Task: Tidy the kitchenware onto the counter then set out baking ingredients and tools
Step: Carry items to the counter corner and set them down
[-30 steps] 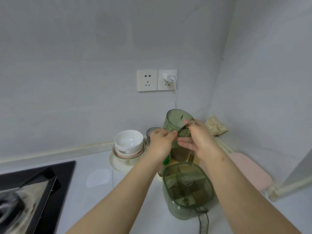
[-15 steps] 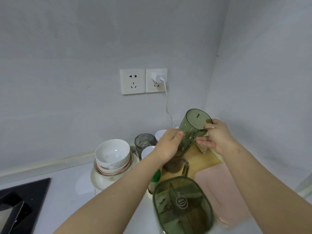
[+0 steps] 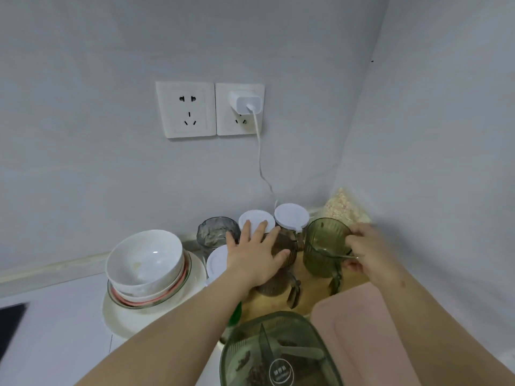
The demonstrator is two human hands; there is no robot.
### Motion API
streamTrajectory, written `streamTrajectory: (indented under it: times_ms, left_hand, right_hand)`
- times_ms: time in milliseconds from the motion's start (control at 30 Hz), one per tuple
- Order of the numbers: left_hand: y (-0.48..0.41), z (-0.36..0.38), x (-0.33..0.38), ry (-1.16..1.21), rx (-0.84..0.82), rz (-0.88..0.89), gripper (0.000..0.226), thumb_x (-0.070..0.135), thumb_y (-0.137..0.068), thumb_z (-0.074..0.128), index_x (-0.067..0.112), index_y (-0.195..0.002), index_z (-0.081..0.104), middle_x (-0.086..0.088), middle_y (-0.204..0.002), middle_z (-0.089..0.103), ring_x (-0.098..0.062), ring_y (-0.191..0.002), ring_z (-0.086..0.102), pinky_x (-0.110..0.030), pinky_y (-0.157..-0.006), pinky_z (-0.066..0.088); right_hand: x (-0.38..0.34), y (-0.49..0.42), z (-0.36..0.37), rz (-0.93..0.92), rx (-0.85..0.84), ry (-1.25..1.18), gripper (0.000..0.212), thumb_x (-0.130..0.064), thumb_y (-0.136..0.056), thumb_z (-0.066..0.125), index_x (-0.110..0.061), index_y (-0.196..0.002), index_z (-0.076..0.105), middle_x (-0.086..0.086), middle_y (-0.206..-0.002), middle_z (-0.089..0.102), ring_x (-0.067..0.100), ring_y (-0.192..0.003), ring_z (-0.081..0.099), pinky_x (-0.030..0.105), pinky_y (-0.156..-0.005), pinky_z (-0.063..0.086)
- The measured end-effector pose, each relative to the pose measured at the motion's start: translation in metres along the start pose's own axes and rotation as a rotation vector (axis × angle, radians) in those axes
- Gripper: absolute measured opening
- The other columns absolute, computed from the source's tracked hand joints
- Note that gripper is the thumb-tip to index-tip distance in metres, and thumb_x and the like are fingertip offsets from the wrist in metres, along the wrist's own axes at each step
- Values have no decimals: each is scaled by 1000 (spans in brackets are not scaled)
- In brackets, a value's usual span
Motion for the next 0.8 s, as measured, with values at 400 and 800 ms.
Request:
streamTrajectory:
  times_ms: [400, 800]
  left_hand:
    - [-1, 1, -1, 6, -5, -6, 63, 59, -94, 23, 36, -149, 4, 6, -159, 0, -22, -146, -9, -57, -114, -1]
    - [-1, 0, -1, 10, 8, -2, 62, 60, -93, 24, 38, -148, 4, 8, -159, 2, -21, -146, -9, -54, -114, -1]
  right_hand:
    - [6, -13, -2, -64, 53, -56, 31, 10, -79, 44, -16, -78, 61, 5, -72, 55, 18, -59, 50, 19, -47, 42]
    - [10, -15, 16, -225, -9, 66, 25, 1, -93, 43, -18, -93, 59, 7, -83, 60, 25, -70, 54, 35, -63, 48]
Point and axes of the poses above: each hand's wrist, its own y-axis away from the middle knuckle, its own z-axis out of the palm, x = y × z, the point moved 1 cm from there along -y, towards the middle knuckle
